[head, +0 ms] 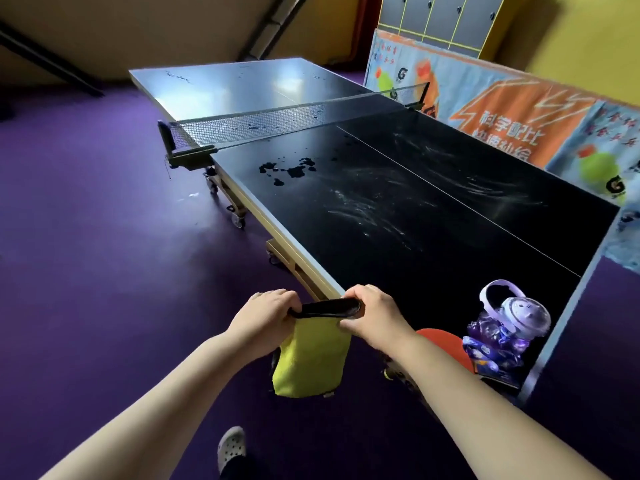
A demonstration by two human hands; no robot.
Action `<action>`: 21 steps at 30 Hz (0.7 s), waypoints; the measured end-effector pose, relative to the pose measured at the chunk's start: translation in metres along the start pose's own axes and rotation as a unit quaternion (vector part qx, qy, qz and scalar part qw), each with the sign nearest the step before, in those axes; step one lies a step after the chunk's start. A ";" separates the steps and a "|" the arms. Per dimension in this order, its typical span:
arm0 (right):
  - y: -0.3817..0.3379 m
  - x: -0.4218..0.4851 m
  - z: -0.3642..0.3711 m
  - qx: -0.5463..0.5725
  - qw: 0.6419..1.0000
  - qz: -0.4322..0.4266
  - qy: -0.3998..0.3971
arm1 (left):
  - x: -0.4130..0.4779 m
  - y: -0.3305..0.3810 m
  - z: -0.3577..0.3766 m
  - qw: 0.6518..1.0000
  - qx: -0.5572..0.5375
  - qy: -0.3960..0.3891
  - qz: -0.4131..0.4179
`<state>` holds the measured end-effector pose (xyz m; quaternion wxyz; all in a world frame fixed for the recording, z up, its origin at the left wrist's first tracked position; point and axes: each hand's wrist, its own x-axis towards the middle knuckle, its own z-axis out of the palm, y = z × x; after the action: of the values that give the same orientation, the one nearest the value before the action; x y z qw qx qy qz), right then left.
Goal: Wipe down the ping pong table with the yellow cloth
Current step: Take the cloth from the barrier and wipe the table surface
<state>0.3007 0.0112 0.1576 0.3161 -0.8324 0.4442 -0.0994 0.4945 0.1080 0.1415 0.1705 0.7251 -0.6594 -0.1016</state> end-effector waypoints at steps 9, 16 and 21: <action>-0.087 0.169 0.034 -0.036 0.998 -0.027 0.039 | 0.095 -0.151 -0.053 0.999 0.031 -0.012 0.016; -0.127 0.269 0.051 -0.012 0.998 -0.011 0.060 | 0.167 -0.238 -0.092 0.997 0.063 -0.023 0.035; -0.135 0.341 0.054 -0.035 0.999 -0.015 0.038 | 0.213 -0.284 -0.097 0.999 0.038 -0.010 0.013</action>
<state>0.6160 -0.1841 0.1594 0.2676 -0.8452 0.4467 -0.1200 0.8153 -0.0714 0.1390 0.1378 0.7214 -0.6737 -0.0814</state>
